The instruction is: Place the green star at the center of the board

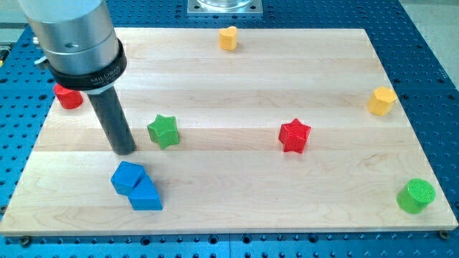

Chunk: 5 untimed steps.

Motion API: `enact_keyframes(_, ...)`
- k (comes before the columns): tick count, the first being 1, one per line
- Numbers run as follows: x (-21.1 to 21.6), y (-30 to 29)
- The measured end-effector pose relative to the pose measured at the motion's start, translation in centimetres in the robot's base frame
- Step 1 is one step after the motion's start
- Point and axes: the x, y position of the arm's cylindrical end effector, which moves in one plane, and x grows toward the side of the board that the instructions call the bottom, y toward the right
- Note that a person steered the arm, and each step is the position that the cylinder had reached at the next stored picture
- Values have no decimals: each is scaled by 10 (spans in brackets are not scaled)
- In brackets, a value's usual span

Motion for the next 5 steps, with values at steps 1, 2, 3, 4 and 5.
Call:
enact_keyframes(1, -2, 35)
enact_keyframes(2, -32, 88)
enact_keyframes(3, -50, 138)
enact_keyframes(4, -58, 173)
enact_keyframes(5, -77, 182)
